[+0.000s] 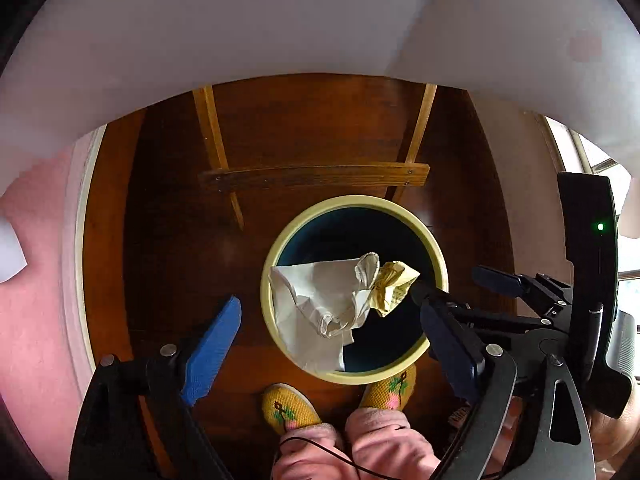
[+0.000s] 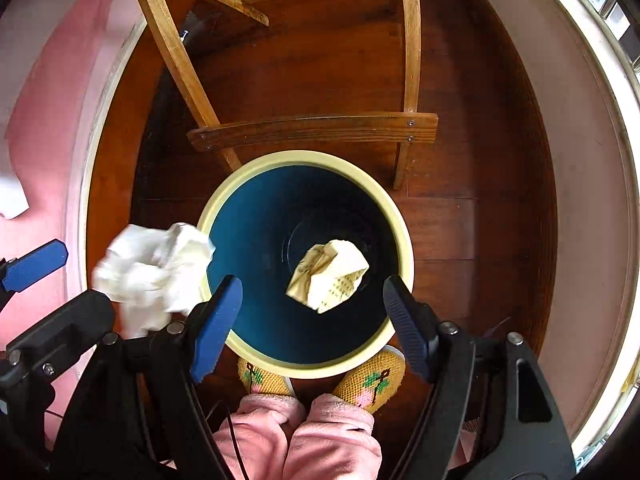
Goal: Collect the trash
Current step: 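Open both grippers to drop the tissue and yellow paper into the bin, then raise both tools back toward the remaining trash on the table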
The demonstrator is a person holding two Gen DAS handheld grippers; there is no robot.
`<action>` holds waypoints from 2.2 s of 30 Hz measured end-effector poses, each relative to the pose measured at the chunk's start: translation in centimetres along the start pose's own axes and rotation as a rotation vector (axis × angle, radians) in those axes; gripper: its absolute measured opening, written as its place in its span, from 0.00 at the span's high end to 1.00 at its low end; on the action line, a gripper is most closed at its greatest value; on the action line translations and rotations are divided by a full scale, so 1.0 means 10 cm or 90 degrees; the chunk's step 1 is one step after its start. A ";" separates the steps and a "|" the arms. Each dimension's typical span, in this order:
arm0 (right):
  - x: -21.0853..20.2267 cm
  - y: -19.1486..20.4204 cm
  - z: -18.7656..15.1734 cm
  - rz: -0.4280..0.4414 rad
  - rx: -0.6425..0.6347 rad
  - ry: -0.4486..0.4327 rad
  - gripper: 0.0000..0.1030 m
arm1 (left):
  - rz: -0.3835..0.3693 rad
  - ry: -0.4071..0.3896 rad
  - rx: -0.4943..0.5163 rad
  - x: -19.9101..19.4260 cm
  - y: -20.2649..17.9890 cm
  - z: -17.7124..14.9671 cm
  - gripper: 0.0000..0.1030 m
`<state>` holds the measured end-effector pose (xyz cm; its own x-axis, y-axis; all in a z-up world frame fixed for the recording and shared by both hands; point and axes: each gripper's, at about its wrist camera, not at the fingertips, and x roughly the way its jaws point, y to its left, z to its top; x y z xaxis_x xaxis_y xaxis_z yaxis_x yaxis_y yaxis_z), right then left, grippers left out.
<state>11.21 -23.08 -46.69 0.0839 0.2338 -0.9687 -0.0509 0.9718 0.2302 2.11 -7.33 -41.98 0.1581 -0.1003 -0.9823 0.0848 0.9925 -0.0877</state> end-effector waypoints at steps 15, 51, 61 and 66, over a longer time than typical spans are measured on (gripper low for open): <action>-0.53 0.33 -0.11 -0.041 0.027 -0.043 0.30 | 0.032 -0.045 -0.003 -0.80 0.24 0.19 0.08; -4.07 1.05 -0.21 -0.081 0.100 -0.265 0.30 | -0.072 -0.244 0.109 -4.29 0.18 0.83 0.23; -4.57 1.08 0.28 -0.117 0.040 -0.328 0.30 | -0.083 -0.248 0.140 -4.47 -0.04 1.23 0.23; -4.60 0.96 0.78 -0.135 -0.008 -0.321 0.30 | -0.080 -0.219 0.088 -4.25 -0.10 1.61 0.23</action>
<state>14.67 -24.24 0.79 0.5607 0.0206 -0.8277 0.0076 0.9995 0.0301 11.18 -5.15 2.47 0.4570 -0.2616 -0.8501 0.2525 0.9546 -0.1581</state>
